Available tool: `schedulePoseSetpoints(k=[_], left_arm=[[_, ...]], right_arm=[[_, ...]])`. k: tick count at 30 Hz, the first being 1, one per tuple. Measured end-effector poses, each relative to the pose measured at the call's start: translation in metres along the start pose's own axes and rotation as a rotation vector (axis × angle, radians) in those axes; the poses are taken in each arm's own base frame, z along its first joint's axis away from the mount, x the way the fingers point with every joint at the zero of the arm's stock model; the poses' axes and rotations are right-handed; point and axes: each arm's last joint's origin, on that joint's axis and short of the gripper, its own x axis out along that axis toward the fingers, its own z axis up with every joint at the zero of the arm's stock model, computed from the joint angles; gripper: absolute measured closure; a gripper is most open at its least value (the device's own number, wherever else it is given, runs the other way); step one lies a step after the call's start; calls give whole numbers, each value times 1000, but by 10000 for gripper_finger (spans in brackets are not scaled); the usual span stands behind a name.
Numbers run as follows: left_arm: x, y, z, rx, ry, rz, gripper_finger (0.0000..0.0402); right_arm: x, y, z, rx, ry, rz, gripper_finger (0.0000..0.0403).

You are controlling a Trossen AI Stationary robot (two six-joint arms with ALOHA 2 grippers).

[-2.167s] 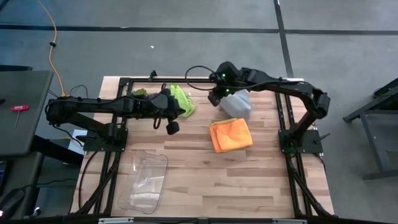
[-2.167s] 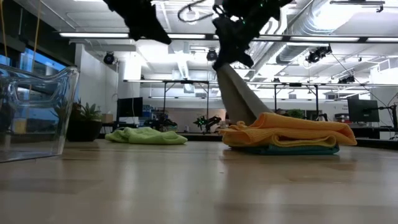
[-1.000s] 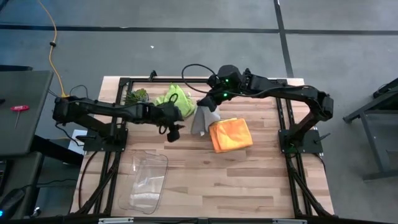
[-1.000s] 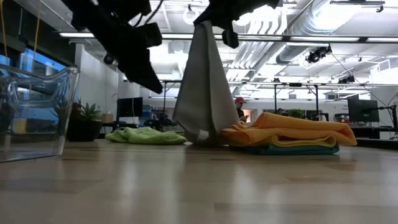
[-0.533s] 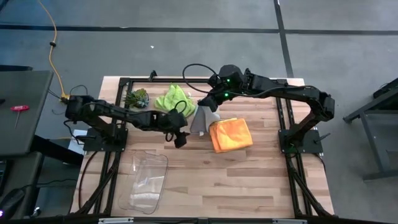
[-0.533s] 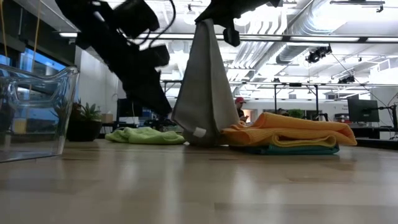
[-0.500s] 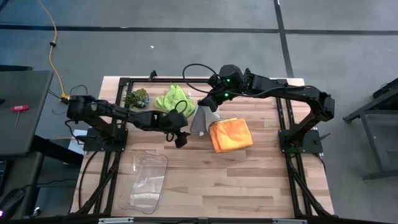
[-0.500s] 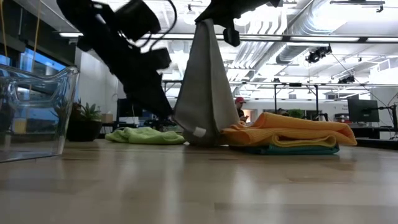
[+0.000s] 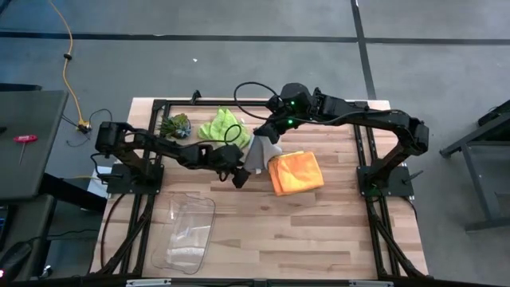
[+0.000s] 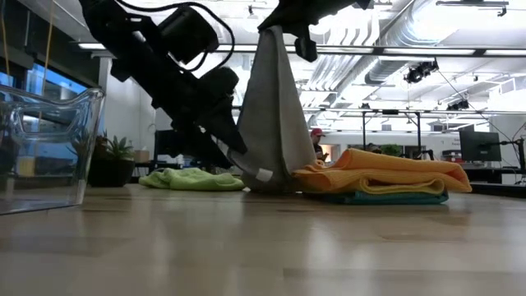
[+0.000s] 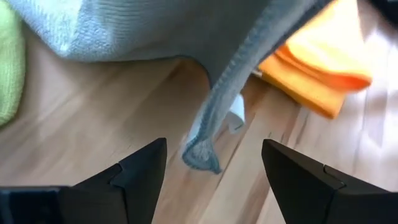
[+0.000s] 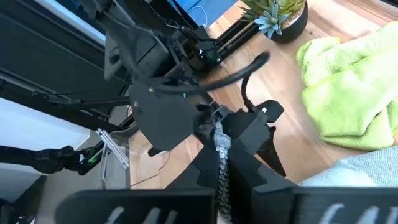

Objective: Fold microfiber towels
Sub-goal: Fold the light blue towel

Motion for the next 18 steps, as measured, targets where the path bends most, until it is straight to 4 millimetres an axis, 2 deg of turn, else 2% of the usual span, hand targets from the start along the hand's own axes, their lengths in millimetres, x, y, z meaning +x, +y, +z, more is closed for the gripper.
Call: schedulePoseSetpoints(k=[11,15,18], left_arm=[[1,22,14,-276,42,-36,147],[1,17,9,-274,105,-88,147],[1,12,1,-260,129,-51,149]], right_arm=[[0,0,0,-19,0,0,403],[0,0,0,-19,0,0,403],[0,0,0,-19,0,0,403]])
